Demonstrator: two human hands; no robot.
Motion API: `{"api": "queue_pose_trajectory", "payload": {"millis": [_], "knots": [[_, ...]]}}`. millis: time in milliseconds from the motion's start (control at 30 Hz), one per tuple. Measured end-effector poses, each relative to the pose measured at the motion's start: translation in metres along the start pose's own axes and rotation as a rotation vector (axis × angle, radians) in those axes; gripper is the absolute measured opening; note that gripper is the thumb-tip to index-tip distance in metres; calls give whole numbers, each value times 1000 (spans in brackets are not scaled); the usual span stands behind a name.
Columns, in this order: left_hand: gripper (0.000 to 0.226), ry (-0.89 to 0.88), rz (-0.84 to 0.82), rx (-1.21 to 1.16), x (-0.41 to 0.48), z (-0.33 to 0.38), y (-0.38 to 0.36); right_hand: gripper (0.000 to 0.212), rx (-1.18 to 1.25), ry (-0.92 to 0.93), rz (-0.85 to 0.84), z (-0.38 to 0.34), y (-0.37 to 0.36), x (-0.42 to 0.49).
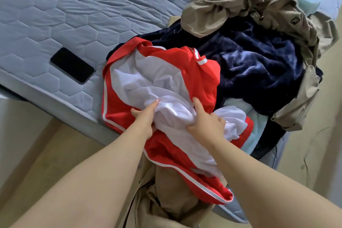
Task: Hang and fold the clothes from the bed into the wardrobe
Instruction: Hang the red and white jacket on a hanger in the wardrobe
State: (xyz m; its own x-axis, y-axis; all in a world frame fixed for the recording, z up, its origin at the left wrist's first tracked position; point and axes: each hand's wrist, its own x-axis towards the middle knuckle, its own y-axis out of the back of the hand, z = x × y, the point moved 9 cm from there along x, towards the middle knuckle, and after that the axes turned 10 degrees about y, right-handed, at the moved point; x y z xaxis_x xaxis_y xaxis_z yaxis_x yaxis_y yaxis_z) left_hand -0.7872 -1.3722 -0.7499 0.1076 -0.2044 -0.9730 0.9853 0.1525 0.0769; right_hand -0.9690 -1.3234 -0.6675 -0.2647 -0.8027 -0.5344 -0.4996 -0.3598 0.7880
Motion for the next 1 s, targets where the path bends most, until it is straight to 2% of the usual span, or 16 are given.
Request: {"api": "queue_pose_trajectory", "payload": {"millis": [33, 100, 200, 267, 333, 400, 467, 500, 600, 733, 867, 900, 967, 1000], "knots": [[87, 19, -18, 77, 3, -1, -1, 40, -18, 22, -48, -3, -7, -3], [59, -8, -55, 263, 3, -3, 0, 20, 26, 49, -132, -6, -20, -14], [22, -161, -49, 377, -16, 0, 16, 5, 184, 75, -245, -11, -36, -39], [12, -237, -40, 332, -35, 1, 31, 4, 267, 118, -320, -14, -40, -54], [27, -289, -47, 241, -61, 3, 44, 21, 487, 127, -412, -23, -36, -70], [35, -313, -67, 161, -87, 7, 53, 26, 793, 1, -400, -24, -22, -81], [33, -333, -148, 105, -120, 13, 50, 15, 1058, -223, -274, -15, -1, -93], [34, -341, -195, 103, -138, 14, 46, 19, 1145, -291, -204, -10, 7, -98], [43, -425, -314, 226, -196, 13, 26, 25, 1322, -281, -88, -15, 35, -104], [36, -529, -524, 529, -273, -14, -4, 40, 1424, -158, -203, -43, 71, -112], [30, -493, -672, 695, -326, -51, -9, 16, 1349, -56, -248, -45, 103, -144], [27, -471, -711, 734, -338, -61, -11, 16, 1334, -45, -231, -41, 111, -154], [25, -427, -708, 793, -345, -76, -11, 20, 1324, -58, -171, -31, 123, -173], [29, -415, -638, 782, -346, -81, -7, 27, 1334, -60, -146, -27, 131, -187]]}}
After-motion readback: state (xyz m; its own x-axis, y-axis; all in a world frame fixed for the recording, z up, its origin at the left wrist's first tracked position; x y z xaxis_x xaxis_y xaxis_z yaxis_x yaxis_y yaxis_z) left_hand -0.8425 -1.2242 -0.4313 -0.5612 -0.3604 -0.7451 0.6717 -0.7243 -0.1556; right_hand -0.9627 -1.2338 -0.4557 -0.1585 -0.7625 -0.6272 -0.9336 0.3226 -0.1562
